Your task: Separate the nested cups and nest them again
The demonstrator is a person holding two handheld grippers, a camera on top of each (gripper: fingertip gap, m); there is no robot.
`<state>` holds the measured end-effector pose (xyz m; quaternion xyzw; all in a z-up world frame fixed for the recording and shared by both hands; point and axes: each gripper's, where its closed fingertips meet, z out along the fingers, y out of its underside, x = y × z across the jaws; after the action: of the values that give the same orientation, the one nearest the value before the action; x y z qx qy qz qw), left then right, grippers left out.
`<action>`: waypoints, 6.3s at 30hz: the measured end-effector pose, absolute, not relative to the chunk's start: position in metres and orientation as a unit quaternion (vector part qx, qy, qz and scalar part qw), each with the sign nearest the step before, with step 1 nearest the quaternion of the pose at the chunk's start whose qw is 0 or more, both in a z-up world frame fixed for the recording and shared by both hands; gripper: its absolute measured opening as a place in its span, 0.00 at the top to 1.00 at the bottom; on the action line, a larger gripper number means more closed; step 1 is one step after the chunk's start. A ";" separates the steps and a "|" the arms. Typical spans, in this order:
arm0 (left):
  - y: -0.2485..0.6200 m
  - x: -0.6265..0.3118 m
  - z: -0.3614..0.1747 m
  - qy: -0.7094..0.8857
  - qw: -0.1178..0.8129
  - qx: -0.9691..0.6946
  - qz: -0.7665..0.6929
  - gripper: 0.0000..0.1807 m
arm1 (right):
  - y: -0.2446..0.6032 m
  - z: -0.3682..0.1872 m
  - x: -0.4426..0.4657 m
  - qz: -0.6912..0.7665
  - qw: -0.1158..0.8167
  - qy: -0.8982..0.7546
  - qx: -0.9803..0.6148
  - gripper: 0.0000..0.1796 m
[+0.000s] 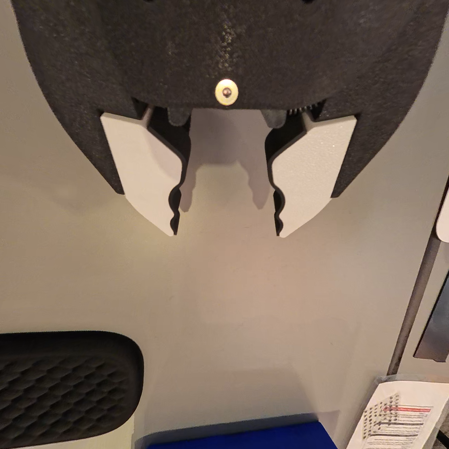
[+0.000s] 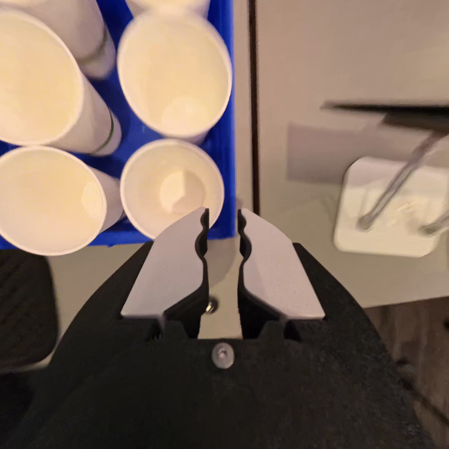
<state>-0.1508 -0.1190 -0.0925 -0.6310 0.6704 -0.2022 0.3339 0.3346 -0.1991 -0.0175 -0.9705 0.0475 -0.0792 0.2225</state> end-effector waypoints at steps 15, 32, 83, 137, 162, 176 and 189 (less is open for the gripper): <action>-0.117 -0.159 -0.056 0.650 0.359 -0.643 -0.188 0.58 | -0.161 -0.027 0.346 0.051 0.266 -0.063 -0.960 0.95; -0.082 -0.378 -0.016 0.414 0.397 -0.818 0.022 0.58 | -0.131 -0.083 0.350 0.137 0.154 -0.085 -0.975 0.95; -0.058 -0.438 -0.104 0.150 0.336 -0.928 0.064 0.97 | -0.114 -0.088 0.311 0.090 0.152 -0.046 -0.983 0.98; -0.089 -0.173 -0.103 0.297 0.411 -0.860 -0.064 0.80 | -0.043 -0.104 0.106 0.093 0.136 -0.053 -0.985 0.97; -0.050 -0.420 -0.040 0.123 0.474 -0.870 -0.059 0.83 | -0.042 -0.101 0.113 0.108 0.139 -0.043 -0.983 0.98; -0.055 -0.360 -0.106 0.196 0.371 -0.888 -0.187 0.81 | -0.050 -0.101 0.128 0.132 0.138 -0.049 -0.980 0.98; -0.103 -0.388 -0.045 0.196 0.445 -0.854 -0.186 0.78 | -0.069 -0.088 0.140 0.135 0.110 -0.052 -0.983 0.98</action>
<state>-0.3877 -0.1028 -0.0447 -0.8541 0.1956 -0.1858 0.4446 0.1401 -0.0687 -0.0876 -0.9833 -0.0516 0.1355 0.1097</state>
